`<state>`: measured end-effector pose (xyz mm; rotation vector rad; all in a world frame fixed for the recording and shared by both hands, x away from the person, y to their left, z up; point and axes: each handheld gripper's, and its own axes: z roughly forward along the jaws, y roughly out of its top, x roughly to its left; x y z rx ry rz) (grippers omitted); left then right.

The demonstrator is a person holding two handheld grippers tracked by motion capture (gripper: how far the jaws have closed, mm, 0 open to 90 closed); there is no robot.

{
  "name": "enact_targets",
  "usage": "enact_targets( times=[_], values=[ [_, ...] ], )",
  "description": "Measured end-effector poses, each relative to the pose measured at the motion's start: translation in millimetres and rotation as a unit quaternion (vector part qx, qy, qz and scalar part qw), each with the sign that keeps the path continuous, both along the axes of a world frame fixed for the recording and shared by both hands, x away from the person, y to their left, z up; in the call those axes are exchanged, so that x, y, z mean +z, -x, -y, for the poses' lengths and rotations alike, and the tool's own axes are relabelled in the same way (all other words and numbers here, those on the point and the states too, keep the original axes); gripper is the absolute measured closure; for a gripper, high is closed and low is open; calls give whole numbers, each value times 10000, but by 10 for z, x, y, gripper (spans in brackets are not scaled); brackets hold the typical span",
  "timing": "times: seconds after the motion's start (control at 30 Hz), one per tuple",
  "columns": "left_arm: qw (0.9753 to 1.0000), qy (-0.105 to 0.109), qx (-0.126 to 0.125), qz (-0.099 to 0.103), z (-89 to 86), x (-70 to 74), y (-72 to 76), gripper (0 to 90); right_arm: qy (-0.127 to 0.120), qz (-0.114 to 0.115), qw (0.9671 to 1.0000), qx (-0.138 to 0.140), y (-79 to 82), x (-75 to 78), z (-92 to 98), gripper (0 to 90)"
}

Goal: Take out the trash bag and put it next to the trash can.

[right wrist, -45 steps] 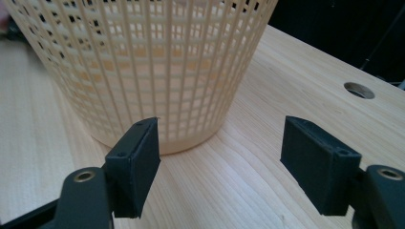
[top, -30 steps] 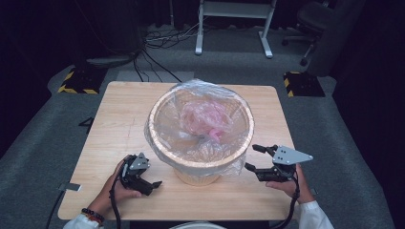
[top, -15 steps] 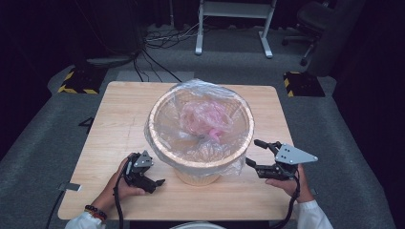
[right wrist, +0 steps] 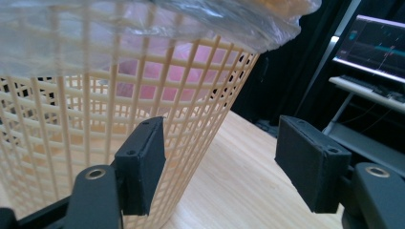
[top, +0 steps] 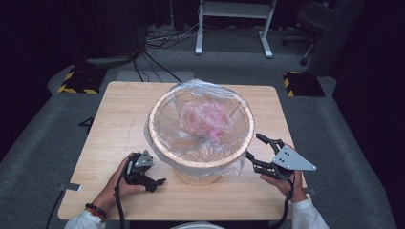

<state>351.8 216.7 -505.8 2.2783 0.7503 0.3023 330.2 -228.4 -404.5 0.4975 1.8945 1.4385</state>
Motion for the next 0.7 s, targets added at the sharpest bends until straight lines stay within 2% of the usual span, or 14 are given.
enact_targets(
  times=[0.13,0.2,0.23,0.27,0.3,0.37,0.47,0.5,0.57,0.63,0.67,0.7],
  values=[
    [9999,77,31,138,-8,25,18,190,-28,280,9995,-105,18,2,-35,337],
    [9999,86,26,147,-2,28,23,145,-16,465,9987,-190,39,16,-52,343],
    [9998,87,46,176,4,33,30,174,-32,515,9986,-140,49,26,-57,347],
    [9993,119,106,335,16,50,38,180,-19,592,9981,-143,59,33,-67,355],
    [9993,119,106,335,16,50,38,160,19,648,9977,-194,66,38,-79,361],
    [9986,50,140,515,34,82,44,179,3,689,9975,-185,76,43,-89,373],
    [9975,109,197,666,37,104,58,174,-10,769,9968,-216,89,49,-92,397],
    [9950,163,262,948,32,146,80,181,-27,866,9960,-228,104,56,-93,415],
    [9916,307,378,1202,14,209,97,187,-28,913,9956,-213,115,71,-100,436],
    [9860,332,451,1568,5,285,143,196,-7,881,9959,-198,121,92,-114,466],
    [9860,332,451,1568,5,285,143,204,-28,878,9959,-192,127,102,-119,487],
    [9844,375,458,1655,9,330,164,202,-28,908,9956,-209,134,112,-125,498]
  ],
)
